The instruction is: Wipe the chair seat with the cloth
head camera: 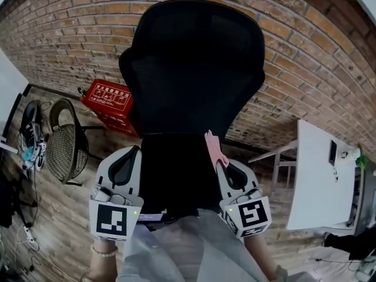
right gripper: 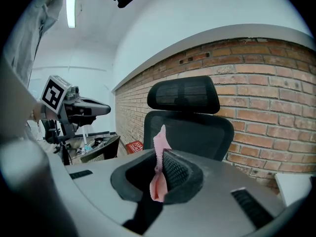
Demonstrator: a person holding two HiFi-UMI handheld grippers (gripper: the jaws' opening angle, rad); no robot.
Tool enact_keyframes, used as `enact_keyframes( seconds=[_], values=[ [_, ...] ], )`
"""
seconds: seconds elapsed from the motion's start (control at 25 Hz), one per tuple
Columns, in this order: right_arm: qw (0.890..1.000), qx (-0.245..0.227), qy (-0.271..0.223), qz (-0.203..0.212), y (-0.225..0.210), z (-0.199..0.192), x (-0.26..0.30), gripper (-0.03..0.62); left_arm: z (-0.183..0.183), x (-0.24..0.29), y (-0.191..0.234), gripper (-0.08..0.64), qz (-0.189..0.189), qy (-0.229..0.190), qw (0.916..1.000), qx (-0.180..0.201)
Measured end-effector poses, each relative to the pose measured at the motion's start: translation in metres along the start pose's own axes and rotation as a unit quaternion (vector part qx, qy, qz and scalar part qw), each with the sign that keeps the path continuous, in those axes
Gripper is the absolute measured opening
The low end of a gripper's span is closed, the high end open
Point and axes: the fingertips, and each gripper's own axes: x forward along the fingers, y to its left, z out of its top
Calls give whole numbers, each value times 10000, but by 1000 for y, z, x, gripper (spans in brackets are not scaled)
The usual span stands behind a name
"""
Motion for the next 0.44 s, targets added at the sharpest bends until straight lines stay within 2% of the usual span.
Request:
enact_keyframes(
  seconds=[0.44],
  values=[
    [9999, 22, 115, 34, 10, -6, 3, 55, -12, -6, 6, 18, 26, 81, 10000, -28]
  ],
)
